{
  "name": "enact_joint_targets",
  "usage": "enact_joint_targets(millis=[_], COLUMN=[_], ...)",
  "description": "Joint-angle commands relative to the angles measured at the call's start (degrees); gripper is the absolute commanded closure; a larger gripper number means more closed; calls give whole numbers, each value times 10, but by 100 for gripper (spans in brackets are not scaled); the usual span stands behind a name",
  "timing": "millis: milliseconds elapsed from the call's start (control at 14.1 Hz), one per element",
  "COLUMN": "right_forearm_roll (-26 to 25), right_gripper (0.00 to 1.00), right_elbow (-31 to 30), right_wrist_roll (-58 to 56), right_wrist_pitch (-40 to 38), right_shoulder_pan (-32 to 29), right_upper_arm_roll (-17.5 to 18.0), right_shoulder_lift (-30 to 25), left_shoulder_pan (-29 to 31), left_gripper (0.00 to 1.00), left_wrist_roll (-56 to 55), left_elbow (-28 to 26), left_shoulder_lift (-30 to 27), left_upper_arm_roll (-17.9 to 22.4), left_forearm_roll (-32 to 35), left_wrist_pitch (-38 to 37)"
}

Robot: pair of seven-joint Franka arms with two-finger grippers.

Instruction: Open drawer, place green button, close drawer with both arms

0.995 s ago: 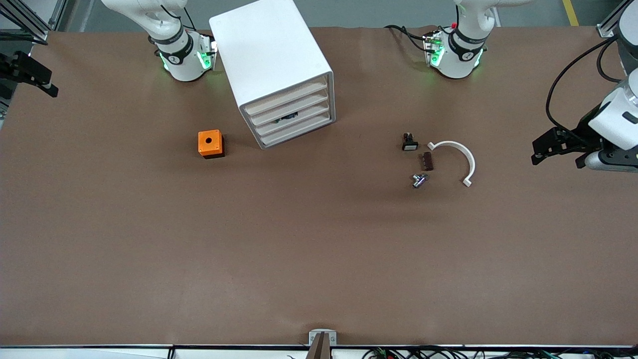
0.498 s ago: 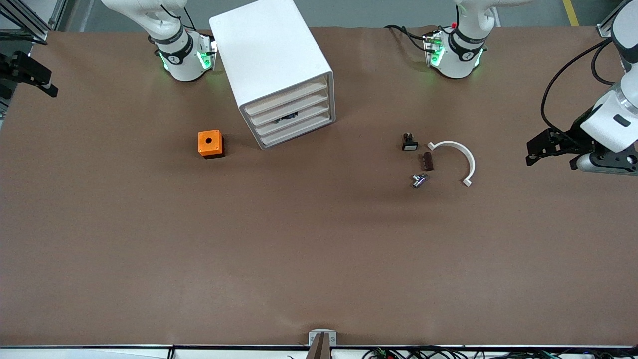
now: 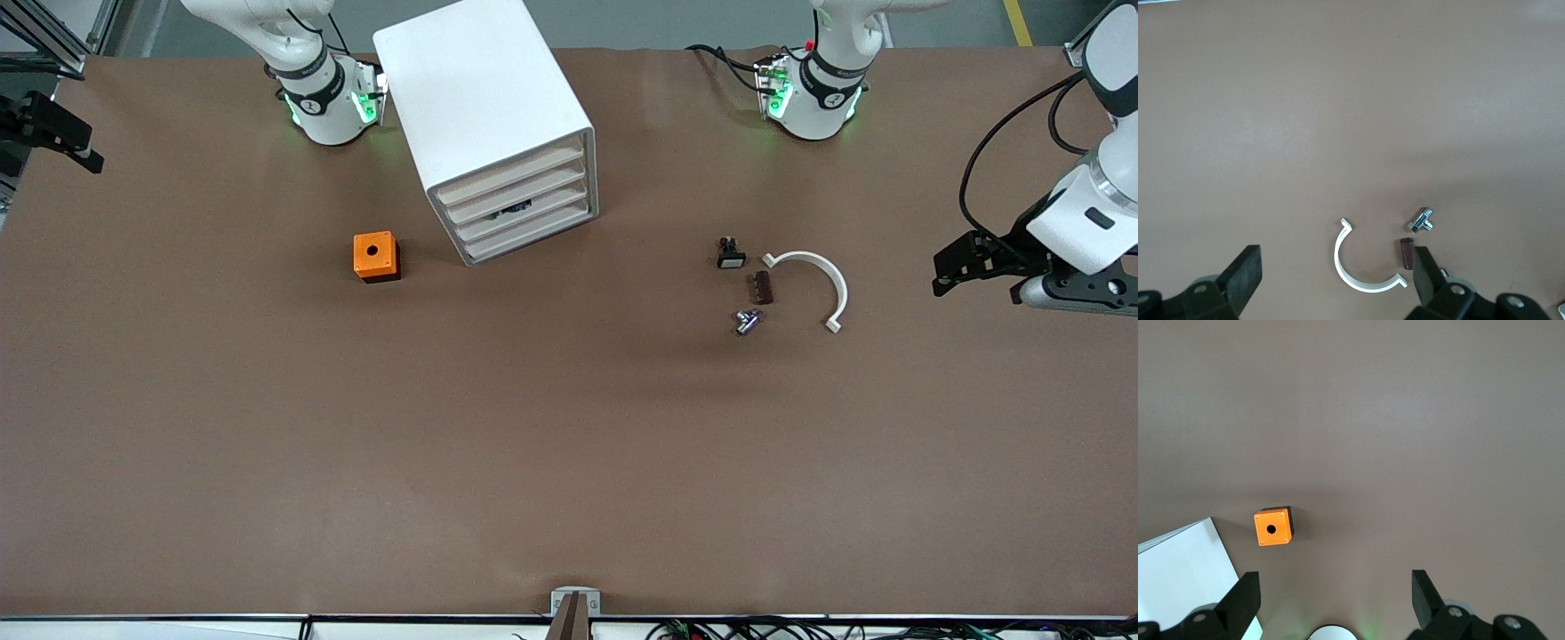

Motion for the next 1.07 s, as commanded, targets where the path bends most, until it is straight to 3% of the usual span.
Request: enact_joint_targets(millis=[0, 356, 995], right_forearm_roll=[2, 3, 3], right_gripper=[0, 0, 0], right_elbow=[-10, -10, -10], right_wrist_roll=[-4, -4, -4], right_wrist_pitch=[0, 0, 0], right_shoulder_pan=[-1, -2, -3], right_upper_arm_roll=[0, 0, 0], right_shoulder_lift=[-13, -13, -13], left_shoulder_pan=[-2, 2, 7], left_gripper=[0, 0, 0], left_wrist_roll=[-11, -28, -40], left_elbow=[13, 41, 60], left_shoulder_lift=[-2, -16, -11], left_upper_arm_roll=[-1, -5, -3], left_forearm_roll=[9, 9, 4], left_wrist_pitch=[-12, -63, -64])
